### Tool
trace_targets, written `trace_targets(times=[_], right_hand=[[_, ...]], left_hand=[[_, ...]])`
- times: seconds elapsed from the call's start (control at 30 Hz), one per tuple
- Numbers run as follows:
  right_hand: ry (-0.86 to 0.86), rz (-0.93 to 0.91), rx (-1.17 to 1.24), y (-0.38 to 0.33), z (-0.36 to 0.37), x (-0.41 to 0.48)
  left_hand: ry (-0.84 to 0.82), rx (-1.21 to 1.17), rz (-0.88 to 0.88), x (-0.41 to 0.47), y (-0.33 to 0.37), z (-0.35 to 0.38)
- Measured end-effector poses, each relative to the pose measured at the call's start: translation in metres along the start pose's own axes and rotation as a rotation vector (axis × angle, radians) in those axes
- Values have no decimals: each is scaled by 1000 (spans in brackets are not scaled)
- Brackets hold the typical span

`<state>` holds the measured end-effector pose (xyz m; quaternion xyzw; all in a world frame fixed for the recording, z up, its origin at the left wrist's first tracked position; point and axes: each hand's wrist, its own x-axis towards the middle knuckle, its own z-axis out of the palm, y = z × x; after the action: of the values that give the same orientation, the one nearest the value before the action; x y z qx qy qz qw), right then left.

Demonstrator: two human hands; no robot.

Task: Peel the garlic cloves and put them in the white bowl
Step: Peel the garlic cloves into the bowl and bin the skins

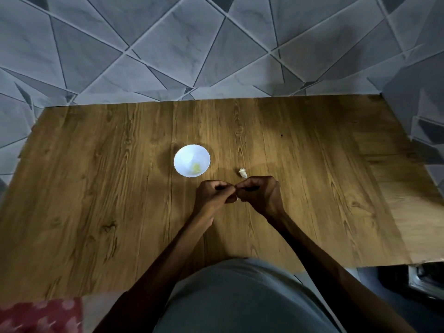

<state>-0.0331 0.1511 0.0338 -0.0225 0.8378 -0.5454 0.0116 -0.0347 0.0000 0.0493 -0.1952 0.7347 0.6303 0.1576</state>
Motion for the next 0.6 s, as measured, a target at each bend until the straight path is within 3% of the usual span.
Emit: trace_targets(times=[0.37,0.6], right_hand=[[-56,159,249,0,-4,2],[-129,199,320,-2,-8,3]], left_hand=[[-26,-73,7,-3,3,-2],[-15,20,19,1,0,0]])
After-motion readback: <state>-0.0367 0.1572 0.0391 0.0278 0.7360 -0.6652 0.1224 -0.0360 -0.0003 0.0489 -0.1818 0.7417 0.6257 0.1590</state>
